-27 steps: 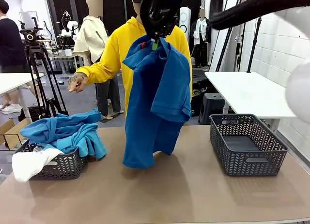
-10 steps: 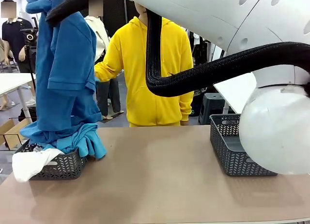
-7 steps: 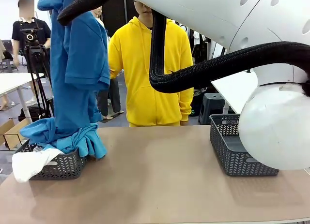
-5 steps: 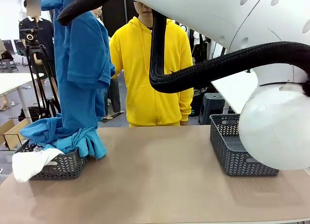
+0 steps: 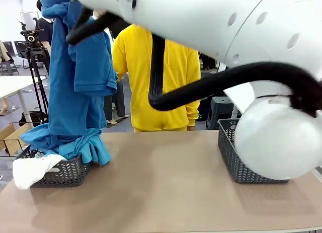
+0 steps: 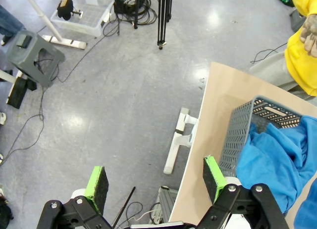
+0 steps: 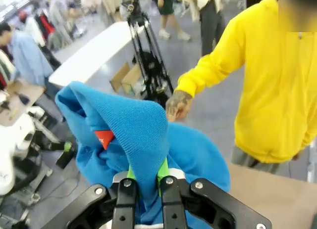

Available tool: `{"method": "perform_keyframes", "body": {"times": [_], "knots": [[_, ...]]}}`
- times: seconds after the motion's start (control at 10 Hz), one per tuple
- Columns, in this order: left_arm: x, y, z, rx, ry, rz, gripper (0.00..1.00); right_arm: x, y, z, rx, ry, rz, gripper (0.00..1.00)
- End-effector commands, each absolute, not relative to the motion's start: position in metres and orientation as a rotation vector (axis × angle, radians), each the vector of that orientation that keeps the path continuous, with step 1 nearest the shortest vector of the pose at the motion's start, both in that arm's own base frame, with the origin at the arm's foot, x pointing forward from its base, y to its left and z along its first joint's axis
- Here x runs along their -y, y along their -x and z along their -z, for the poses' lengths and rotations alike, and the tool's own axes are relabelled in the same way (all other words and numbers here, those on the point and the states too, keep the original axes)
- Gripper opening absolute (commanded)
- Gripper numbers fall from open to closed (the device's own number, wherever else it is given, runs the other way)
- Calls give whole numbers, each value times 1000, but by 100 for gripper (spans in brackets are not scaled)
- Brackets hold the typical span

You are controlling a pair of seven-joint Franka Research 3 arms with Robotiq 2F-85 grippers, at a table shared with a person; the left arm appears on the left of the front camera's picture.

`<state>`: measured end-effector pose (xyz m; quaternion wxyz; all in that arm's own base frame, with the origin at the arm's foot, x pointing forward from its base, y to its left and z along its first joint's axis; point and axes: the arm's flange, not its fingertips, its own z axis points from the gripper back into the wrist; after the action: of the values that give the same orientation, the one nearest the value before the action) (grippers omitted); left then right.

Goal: Sort the tops and bottoms.
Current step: Sort the clothes according to human instructions.

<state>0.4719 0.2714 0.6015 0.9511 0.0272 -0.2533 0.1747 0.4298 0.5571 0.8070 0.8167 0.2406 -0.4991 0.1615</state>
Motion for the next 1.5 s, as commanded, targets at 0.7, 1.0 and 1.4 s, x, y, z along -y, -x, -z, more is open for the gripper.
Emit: {"method": "perform_keyframes", "body": {"times": [0.7,1.0,1.4], "knots": [[-271,-470,-602,514,-63,-352,100,-829,-548,-790,923,-850,-159,0],[-271,-470,-602,514,-63,-352,100,-840,-535,-688,712,-687,-148,0],[-271,-470,-602,514,-63,-352,100,-820,-512,-605,571,-487,-146,0]]}}
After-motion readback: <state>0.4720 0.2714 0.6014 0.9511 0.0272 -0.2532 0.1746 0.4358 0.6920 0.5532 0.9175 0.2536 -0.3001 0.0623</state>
